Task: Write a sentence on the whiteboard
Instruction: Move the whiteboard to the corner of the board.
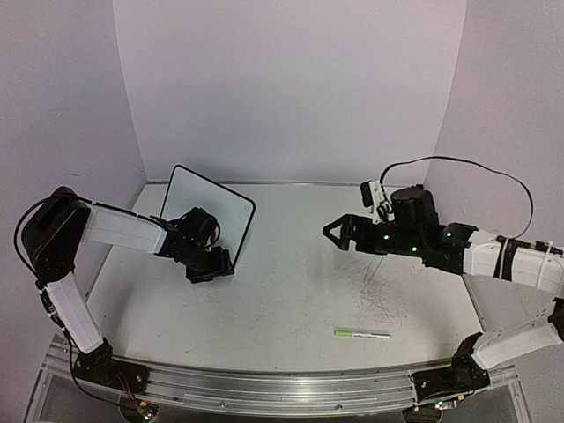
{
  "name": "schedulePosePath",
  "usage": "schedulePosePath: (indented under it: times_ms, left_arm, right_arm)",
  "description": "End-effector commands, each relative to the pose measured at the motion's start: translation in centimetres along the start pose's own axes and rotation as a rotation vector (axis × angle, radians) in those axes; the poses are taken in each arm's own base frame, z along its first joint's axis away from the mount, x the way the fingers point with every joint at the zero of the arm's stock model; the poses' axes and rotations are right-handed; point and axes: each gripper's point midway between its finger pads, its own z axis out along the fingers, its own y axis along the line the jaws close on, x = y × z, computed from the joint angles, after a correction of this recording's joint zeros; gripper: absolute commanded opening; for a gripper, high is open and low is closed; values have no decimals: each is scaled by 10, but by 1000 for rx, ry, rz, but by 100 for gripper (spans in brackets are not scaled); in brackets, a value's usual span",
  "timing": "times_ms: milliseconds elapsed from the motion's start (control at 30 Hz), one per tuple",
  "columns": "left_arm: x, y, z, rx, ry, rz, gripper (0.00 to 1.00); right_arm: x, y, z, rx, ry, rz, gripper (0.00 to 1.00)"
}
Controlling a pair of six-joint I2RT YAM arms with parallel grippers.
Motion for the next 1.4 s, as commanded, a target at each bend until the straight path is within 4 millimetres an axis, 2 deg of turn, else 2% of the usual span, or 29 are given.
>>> schedulePosePath:
  times_ms: [0, 100, 233, 333, 433, 500, 600, 700, 867, 1100, 1267, 1367]
  left_arm:
    - [-20, 14, -31, -39, -148, 46, 74]
    - [-23, 38, -48, -60, -171, 30, 78]
    - [-39, 69, -68, -70, -221, -18, 79]
    - [-53, 81, -75, -58, -260, -29, 77]
    - [-62, 78, -72, -11, -253, -39, 64]
    - [-69, 83, -68, -41, -259, -51, 57]
    - [-75, 98, -53, -135, -243, -53, 49]
    - [-74, 103, -31, -169, -187, -46, 44]
    - [-69, 93, -10, -152, -130, -41, 39]
    - [-58, 63, 0, -120, -115, -7, 38]
    - [-51, 27, 8, -65, -113, 15, 37]
    - [-50, 6, 16, -32, -116, 19, 36]
  right_arm:
    - [-8, 24, 11, 0, -49, -15, 98]
    - [5, 29, 21, -7, -20, -24, 98]
    - [15, 39, 29, -23, -1, -40, 98]
    - [20, 45, 37, -43, 21, -42, 98]
    - [20, 51, 42, -61, 36, -30, 98]
    - [17, 55, 46, -70, 40, -33, 98]
    - [4, 58, 51, -45, 13, -57, 98]
    - [-11, 55, 53, 7, -25, -77, 98]
    - [-32, 52, 50, 60, -90, -95, 98]
    - [-38, 38, 47, 127, -131, -78, 98]
    - [-44, 32, 40, 162, -163, -58, 98]
    - [-39, 27, 37, 179, -142, -65, 98]
